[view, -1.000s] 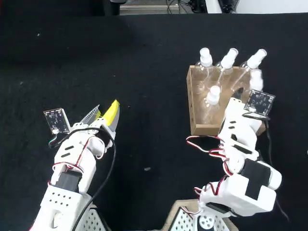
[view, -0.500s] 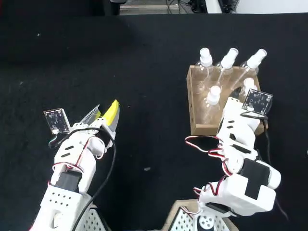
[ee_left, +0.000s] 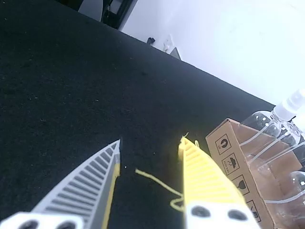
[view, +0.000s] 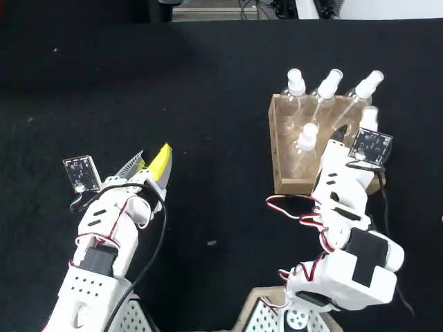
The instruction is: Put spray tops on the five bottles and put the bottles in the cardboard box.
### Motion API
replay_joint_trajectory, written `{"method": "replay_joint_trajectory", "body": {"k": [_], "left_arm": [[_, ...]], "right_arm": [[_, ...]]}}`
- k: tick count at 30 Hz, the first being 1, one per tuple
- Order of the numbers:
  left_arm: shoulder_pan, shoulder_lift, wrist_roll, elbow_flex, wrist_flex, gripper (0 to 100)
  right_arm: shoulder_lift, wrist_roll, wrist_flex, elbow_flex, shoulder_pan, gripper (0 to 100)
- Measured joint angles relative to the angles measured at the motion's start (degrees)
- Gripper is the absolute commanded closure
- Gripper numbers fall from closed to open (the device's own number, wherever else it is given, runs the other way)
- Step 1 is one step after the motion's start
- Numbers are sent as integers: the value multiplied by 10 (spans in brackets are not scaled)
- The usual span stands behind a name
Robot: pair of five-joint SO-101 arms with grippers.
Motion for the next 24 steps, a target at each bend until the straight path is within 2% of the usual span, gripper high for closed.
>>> {"method": "replay_joint_trajectory", "body": {"k": [11, 24], "left_arm": [[0, 0, 0, 0, 0, 818], [0, 0, 0, 0, 0, 818]], "right_arm": [[-72, 0, 0, 53, 0, 701], [-84, 0, 0, 63, 0, 701]]}}
